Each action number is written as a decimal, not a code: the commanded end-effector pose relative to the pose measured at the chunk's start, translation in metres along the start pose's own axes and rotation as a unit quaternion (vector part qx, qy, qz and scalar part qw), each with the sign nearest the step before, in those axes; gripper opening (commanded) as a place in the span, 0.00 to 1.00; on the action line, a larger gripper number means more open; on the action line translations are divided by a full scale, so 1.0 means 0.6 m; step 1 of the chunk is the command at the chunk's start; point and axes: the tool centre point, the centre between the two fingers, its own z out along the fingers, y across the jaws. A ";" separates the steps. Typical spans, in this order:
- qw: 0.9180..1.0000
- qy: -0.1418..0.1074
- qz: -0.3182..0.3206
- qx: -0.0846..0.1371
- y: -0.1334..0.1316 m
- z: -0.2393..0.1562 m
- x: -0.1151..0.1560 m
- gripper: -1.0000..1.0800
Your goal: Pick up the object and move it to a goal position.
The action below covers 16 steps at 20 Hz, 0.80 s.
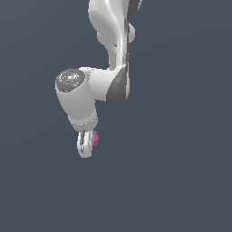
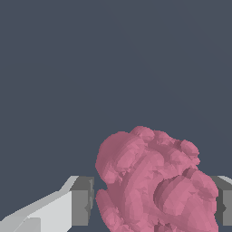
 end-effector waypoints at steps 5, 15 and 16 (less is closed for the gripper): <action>1.000 0.000 0.000 0.000 -0.010 -0.121 0.025 0.00; 1.000 0.001 0.000 0.000 -0.028 -0.284 0.058 0.00; 1.000 0.001 0.000 0.000 -0.030 -0.297 0.060 0.00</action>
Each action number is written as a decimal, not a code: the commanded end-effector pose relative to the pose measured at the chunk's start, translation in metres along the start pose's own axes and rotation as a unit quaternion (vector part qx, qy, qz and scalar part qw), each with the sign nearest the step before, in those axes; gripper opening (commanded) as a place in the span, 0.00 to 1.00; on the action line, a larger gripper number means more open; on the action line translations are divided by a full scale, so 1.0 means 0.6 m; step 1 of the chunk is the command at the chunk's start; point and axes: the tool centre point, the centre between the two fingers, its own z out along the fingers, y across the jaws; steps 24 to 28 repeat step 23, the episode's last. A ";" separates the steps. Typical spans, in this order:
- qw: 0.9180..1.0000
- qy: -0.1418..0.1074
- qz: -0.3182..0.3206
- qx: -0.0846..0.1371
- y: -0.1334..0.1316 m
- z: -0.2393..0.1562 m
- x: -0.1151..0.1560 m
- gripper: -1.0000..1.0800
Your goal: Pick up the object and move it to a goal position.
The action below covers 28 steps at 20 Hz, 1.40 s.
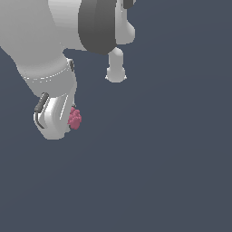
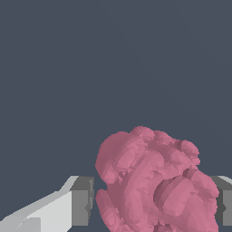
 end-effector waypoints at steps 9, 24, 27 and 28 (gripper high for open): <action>1.000 -0.001 -0.001 -0.001 -0.014 -0.100 0.020 0.00; 1.000 -0.001 -0.001 -0.001 -0.021 -0.133 0.028 0.00; 1.000 -0.001 -0.001 -0.001 -0.021 -0.133 0.028 0.00; 1.000 -0.001 -0.001 -0.001 -0.021 -0.133 0.028 0.00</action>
